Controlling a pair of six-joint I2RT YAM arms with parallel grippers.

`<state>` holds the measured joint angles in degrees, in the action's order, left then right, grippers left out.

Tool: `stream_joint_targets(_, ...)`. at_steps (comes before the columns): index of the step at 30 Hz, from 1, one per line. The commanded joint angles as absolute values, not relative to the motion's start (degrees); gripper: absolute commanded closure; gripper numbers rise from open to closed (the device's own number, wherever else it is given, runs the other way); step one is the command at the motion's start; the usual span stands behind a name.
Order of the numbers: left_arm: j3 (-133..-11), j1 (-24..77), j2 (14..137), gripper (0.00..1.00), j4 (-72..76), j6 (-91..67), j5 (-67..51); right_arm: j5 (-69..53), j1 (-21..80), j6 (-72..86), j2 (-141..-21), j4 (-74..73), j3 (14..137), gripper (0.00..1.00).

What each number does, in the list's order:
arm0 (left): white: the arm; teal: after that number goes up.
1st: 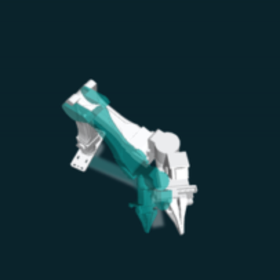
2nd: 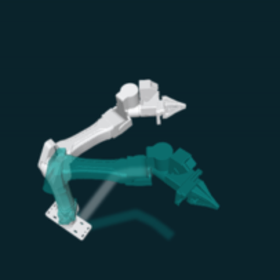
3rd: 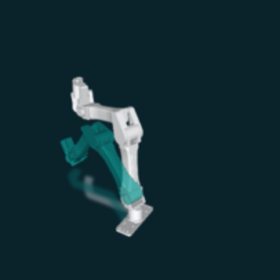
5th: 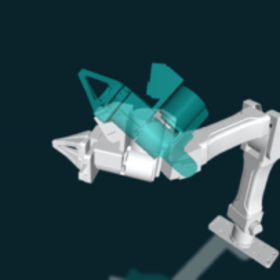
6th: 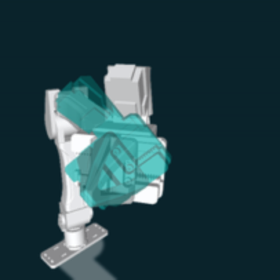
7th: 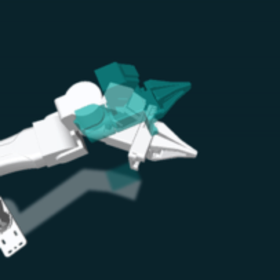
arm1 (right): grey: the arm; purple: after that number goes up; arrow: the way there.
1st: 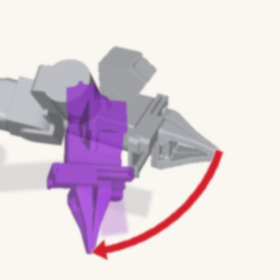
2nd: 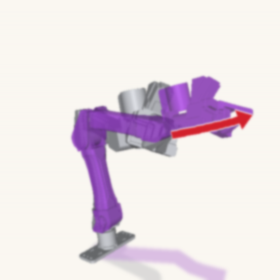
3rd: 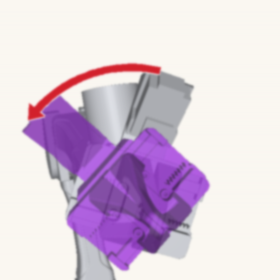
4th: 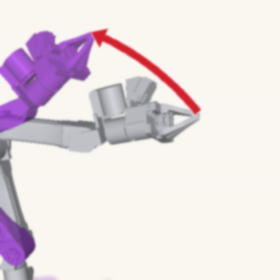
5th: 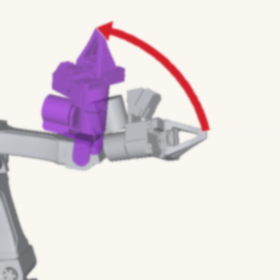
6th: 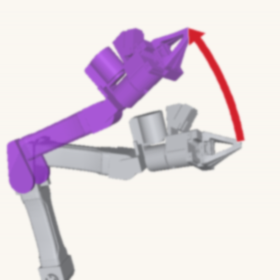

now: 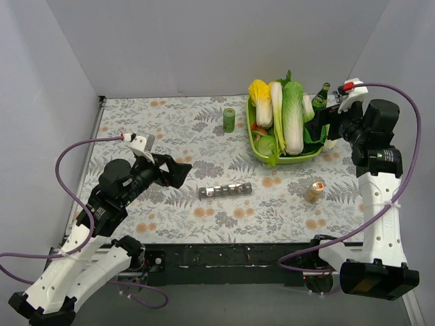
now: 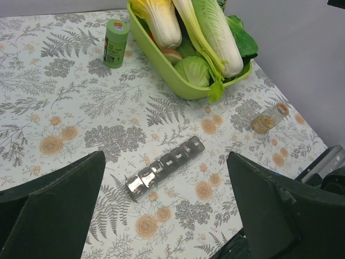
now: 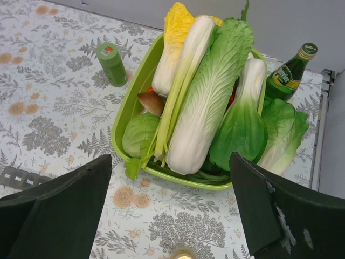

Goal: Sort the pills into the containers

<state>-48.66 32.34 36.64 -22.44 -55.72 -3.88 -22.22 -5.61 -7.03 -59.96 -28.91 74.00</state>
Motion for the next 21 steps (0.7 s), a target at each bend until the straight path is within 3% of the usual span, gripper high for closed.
stream_joint_targets(1, -47.20, 32.17, 36.12, 0.02, -20.66, -54.32, -3.60, -30.04, -5.71, -13.94, -62.13, -27.33, 74.71, 0.04)
stream_joint_targets(7, -44.65, 32.17, 37.26, 0.02, -19.43, -53.17, -2.81, -44.12, -3.70, -26.79, -65.47, -32.07, 75.14, 0.02)
stream_joint_targets(10, -41.85, 32.17, 37.62, 0.02, -18.02, -53.09, -2.90, -42.46, 2.78, -32.24, -69.77, -35.41, 75.85, 0.02)
stream_joint_targets(16, -36.92, 32.17, 37.88, 0.02, -15.30, -50.37, -7.38, -36.49, 21.42, -58.41, -77.07, -42.89, 71.83, 0.02)
stream_joint_targets(21, -34.63, 32.25, 39.19, 0.02, -14.85, -53.59, -1.61, -31.11, 34.34, -69.51, -81.82, -34.57, 64.69, 0.02)
